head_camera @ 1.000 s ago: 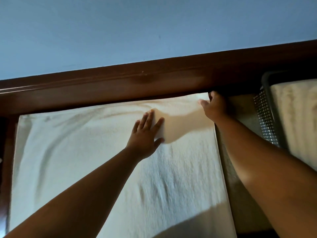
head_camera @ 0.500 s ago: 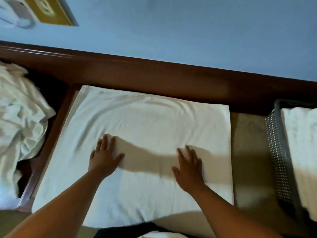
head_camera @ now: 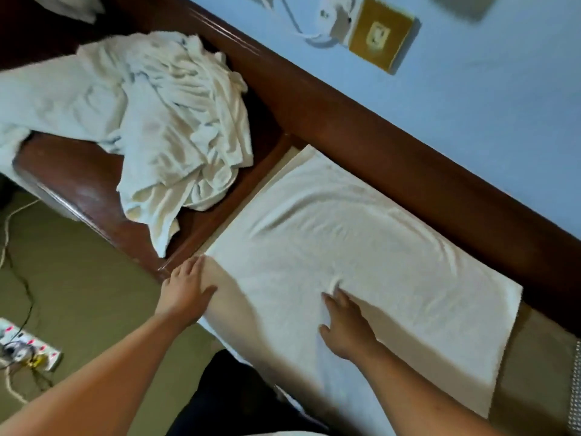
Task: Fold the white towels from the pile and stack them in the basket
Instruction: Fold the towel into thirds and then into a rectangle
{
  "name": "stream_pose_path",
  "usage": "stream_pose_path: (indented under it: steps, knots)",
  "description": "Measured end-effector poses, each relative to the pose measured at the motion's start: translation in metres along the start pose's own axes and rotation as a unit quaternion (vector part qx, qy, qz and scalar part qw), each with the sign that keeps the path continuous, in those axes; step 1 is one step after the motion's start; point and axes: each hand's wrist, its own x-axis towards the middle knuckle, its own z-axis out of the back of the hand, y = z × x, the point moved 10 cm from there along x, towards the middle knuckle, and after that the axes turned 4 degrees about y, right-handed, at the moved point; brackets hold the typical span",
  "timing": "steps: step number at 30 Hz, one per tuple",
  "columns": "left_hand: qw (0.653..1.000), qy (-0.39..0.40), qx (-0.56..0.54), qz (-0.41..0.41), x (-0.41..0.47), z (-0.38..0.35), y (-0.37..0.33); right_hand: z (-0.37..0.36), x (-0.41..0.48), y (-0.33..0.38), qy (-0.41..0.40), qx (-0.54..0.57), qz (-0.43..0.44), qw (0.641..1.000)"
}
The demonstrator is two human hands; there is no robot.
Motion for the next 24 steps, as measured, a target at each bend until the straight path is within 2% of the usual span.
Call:
stream_pose_path:
  steps: [6, 11, 14, 15, 17, 19, 24]
  knots:
    - [0.999, -0.003, -0.048, -0.012, 0.02, 0.007, 0.017, 0.015, 0.055, 0.148, 0.024, -0.124, 0.101, 0.987]
    - [0.997, 0.012, -0.076, -0.03, 0.046, 0.013, 0.009, 0.053, 0.101, 0.255, -0.039, -0.251, 0.204, 0.945]
    - [0.996, 0.056, -0.053, -0.049, 0.053, 0.012, 0.005, 0.069, 0.128, 0.293, -0.002, -0.277, 0.223, 0.935]
    - [0.995, 0.072, -0.037, -0.06, 0.053, 0.011, 0.005, 0.07, 0.135, 0.303, 0.02, -0.303, 0.23, 0.925]
    - [0.992, 0.091, -0.023, -0.081, 0.048, 0.008, 0.006, 0.07, 0.144, 0.31, 0.042, -0.402, 0.241, 0.882]
    - [0.991, 0.095, -0.015, -0.096, 0.04, 0.006, 0.009, 0.079, 0.151, 0.3, 0.044, -0.486, 0.214, 0.846]
    - [0.981, 0.099, -0.01, -0.169, 0.003, 0.007, -0.013, 0.136, 0.155, 0.245, -0.05, -0.554, 0.138, 0.82]
